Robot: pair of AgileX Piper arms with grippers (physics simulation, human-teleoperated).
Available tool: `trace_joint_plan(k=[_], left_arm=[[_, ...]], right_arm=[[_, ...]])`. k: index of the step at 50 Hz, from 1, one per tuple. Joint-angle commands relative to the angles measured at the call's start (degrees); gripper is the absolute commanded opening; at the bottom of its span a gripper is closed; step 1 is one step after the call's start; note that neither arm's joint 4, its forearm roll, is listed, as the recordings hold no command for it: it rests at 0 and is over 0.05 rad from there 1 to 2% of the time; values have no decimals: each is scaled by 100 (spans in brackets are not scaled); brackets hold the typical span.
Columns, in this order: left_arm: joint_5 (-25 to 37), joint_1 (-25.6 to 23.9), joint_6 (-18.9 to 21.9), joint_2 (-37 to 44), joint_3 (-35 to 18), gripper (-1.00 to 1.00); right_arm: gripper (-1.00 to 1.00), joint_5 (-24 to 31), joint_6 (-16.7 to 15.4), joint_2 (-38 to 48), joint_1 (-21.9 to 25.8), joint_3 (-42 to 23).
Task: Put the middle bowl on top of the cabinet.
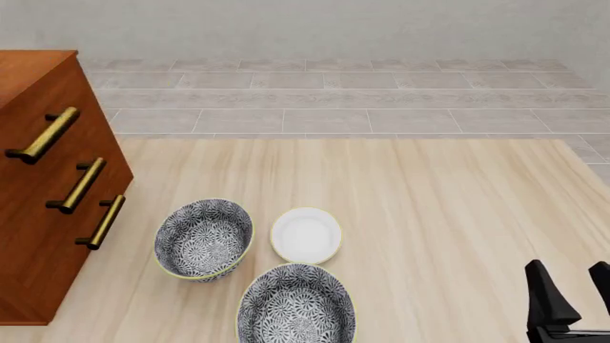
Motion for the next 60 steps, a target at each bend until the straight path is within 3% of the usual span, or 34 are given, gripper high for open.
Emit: trace_joint_plan(k=[1, 34, 60], left_arm=[[-2, 370, 164, 163, -175, -100], [-2, 678, 176, 384, -106, -100], [-25, 560, 87, 378, 103, -100]], right_arm=[[100, 2, 1, 2, 0, 4], [100, 8, 15, -1, -12, 6], [100, 14, 24, 0, -12, -1]])
